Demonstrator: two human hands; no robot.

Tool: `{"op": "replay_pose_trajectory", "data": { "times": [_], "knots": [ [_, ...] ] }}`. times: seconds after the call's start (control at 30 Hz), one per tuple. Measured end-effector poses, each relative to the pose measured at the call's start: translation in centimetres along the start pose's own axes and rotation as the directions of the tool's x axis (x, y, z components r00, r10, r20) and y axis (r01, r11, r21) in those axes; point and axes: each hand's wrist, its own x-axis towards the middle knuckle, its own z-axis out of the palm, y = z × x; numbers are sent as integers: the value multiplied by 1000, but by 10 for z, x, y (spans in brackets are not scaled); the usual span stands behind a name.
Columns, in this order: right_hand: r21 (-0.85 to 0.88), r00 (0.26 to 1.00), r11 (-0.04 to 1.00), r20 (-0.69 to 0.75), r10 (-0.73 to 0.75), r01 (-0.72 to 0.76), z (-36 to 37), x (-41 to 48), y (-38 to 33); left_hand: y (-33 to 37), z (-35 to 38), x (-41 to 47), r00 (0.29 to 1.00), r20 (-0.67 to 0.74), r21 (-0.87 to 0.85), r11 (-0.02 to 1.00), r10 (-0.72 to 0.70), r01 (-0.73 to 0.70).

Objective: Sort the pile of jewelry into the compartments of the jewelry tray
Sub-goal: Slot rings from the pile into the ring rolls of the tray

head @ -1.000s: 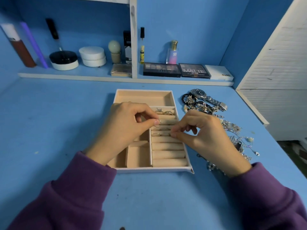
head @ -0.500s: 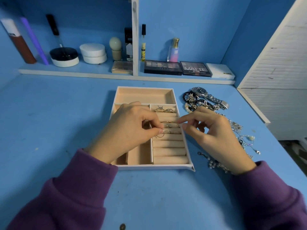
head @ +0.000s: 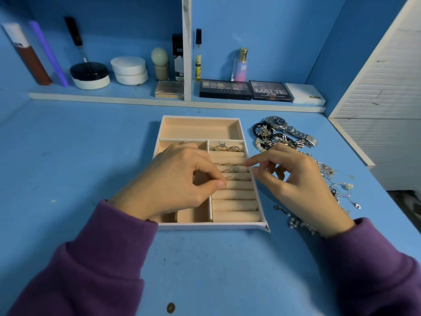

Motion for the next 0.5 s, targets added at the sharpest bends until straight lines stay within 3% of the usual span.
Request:
{"op": "replay_pose_trajectory", "data": {
  "times": [0.5],
  "knots": [
    [-114,995,989,48,-86,91,3,-2,0,0,6,0,1000,18,8,1000,-21,20]
  ]
}}
